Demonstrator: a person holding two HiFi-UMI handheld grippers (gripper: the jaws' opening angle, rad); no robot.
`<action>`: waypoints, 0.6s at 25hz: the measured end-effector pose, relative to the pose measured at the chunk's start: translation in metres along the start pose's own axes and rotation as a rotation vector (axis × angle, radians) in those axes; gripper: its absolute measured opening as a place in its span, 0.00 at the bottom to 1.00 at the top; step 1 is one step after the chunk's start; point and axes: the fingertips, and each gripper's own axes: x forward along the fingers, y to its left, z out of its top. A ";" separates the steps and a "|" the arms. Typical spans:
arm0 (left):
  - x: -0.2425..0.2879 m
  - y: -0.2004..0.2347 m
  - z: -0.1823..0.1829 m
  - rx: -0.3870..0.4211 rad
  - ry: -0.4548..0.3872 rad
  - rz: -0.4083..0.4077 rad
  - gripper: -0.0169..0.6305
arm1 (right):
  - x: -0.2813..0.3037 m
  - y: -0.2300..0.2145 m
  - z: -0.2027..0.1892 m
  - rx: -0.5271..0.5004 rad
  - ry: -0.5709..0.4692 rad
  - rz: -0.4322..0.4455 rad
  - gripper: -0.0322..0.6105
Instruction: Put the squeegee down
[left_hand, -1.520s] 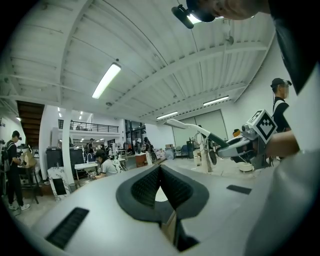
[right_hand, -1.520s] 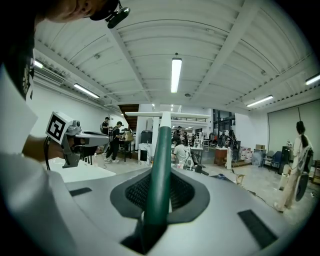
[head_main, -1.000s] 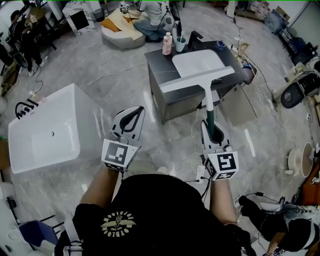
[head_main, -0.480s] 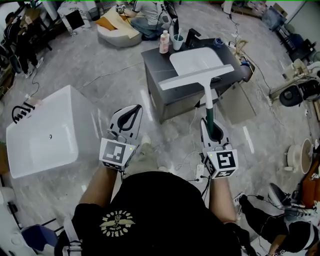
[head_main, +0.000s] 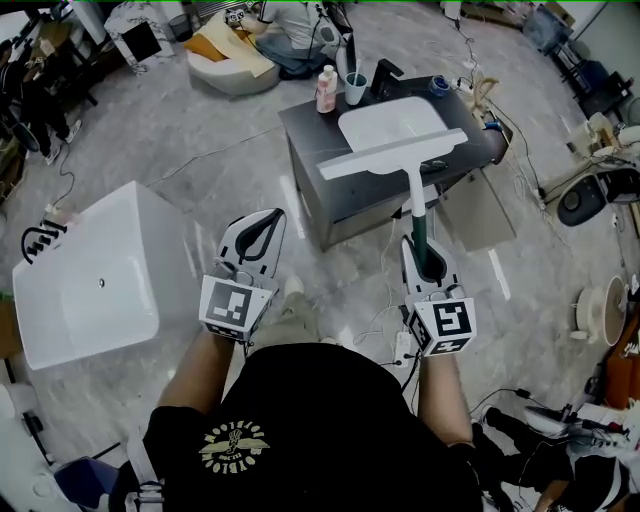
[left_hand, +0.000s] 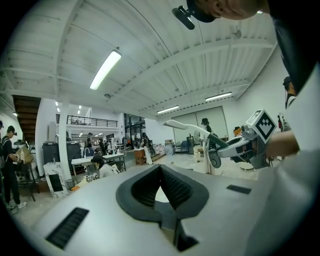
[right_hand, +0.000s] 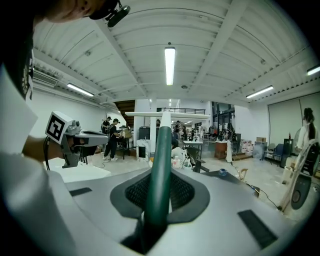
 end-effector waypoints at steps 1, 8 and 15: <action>0.005 0.004 -0.001 -0.002 0.000 0.000 0.06 | 0.007 -0.002 0.001 0.001 0.003 0.002 0.16; 0.042 0.030 -0.001 -0.009 -0.008 -0.009 0.06 | 0.048 -0.016 0.007 0.009 0.016 0.005 0.16; 0.078 0.063 0.007 -0.003 -0.014 -0.036 0.06 | 0.086 -0.025 0.024 0.011 0.019 -0.012 0.16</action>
